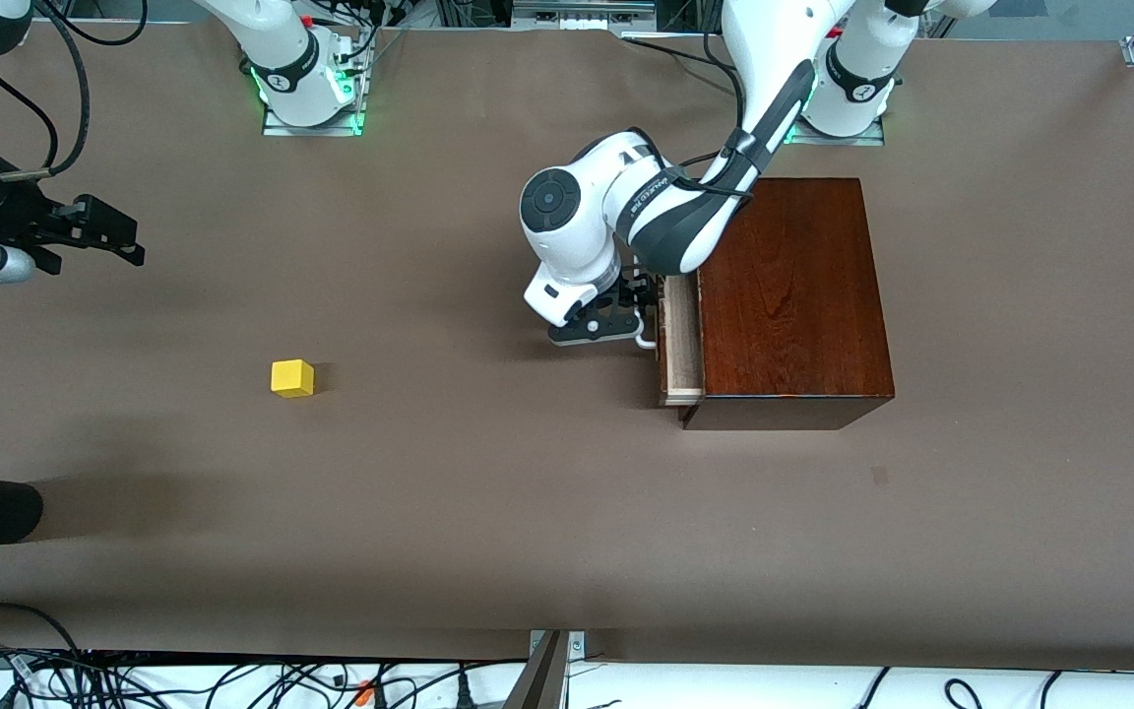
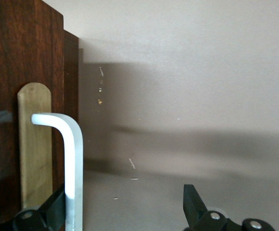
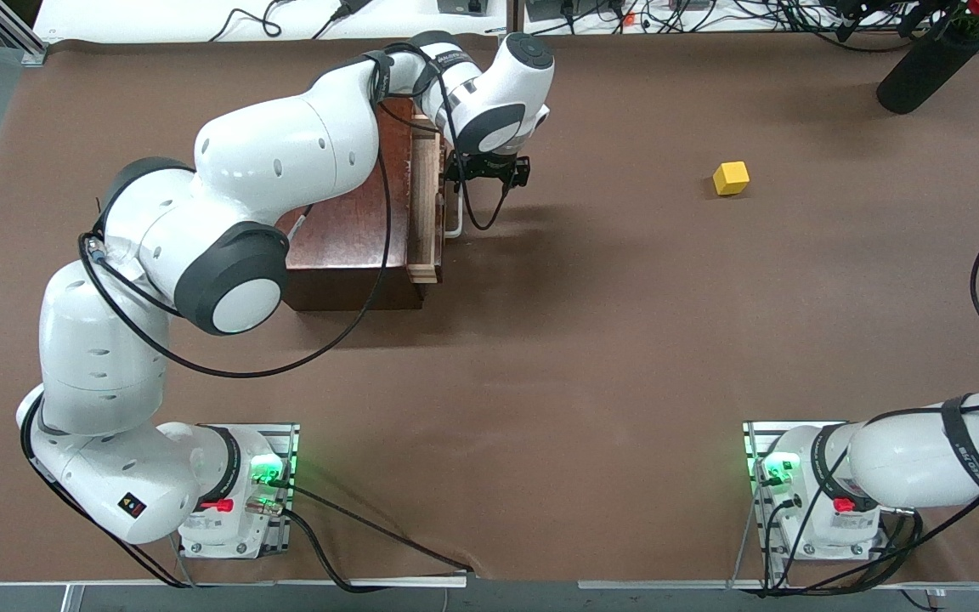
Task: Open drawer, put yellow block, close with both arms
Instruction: 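Pull the drawer open by its handle with the left gripper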
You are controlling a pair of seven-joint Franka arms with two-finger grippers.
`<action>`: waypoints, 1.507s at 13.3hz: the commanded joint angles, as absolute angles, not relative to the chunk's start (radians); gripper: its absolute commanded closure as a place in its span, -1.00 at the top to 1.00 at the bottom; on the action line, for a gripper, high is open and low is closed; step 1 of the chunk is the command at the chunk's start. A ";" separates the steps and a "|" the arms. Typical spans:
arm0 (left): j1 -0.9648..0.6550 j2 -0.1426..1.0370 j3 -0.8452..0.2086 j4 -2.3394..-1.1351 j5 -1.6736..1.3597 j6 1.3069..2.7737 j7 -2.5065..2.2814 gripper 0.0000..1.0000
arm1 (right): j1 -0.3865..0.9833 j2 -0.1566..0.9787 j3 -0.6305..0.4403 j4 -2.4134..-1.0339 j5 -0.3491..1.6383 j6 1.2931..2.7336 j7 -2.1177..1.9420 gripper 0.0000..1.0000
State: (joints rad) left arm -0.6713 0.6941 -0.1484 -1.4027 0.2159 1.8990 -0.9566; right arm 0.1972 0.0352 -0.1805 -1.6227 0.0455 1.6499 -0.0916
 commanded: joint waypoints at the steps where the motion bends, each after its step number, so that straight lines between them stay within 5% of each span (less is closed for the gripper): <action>1: -0.709 0.716 -0.179 -1.381 0.094 1.991 -0.980 1.00 | 0.190 0.048 -0.176 -1.594 0.038 1.632 -0.098 1.00; 20: -0.733 0.746 -0.179 -1.322 0.037 2.060 -0.983 1.00 | 0.189 0.048 -0.176 -1.594 0.038 1.631 -0.097 1.00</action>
State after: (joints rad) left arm -0.7010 0.6955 -0.1399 -1.3860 0.1764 1.9642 -0.9448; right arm 0.1972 0.0352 -0.1806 -1.6227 0.0455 1.6499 -0.0916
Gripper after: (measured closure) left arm 0.000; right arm 0.000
